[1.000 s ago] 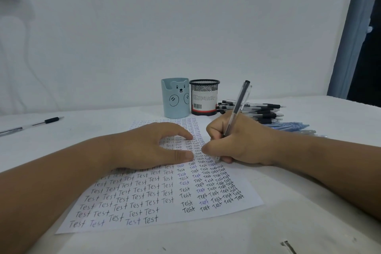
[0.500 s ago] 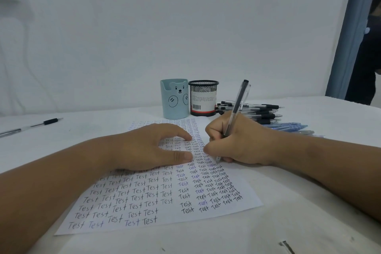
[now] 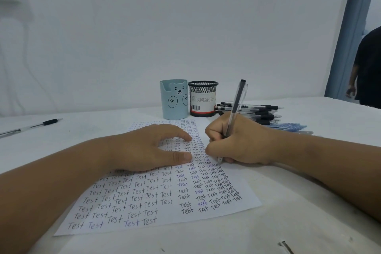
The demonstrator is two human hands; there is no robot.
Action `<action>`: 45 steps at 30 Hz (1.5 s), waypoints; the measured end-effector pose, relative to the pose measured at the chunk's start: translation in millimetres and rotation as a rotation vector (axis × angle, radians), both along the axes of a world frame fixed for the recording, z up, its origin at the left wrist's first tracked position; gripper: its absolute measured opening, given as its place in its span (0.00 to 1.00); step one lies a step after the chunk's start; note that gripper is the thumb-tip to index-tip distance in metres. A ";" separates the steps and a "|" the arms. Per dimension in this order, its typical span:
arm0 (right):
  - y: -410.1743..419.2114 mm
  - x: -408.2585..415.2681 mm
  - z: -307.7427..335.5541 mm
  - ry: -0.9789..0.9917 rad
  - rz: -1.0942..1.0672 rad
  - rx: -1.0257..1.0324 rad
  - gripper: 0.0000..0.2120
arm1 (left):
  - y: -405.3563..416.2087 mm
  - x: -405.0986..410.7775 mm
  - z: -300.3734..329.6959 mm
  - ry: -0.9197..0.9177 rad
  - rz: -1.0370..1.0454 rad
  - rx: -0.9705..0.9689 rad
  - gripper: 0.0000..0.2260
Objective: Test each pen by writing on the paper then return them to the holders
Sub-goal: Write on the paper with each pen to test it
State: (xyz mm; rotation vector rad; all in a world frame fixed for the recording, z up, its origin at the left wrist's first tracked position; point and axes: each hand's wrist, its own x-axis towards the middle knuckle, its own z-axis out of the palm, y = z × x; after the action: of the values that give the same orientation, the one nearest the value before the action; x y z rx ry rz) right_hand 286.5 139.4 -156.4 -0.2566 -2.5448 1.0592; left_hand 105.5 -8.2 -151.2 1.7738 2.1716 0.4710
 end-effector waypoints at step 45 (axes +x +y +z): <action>19.8 -5.5 12.9 0.375 -0.298 0.004 0.11 | -2.0 -0.5 1.5 -0.012 -0.024 -0.006 0.25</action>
State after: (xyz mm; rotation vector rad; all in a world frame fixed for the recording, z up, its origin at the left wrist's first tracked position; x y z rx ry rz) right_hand 281.0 159.3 -143.6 -0.3830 -2.0974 0.8913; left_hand 105.0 -10.2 -149.7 1.7872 2.1390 0.4679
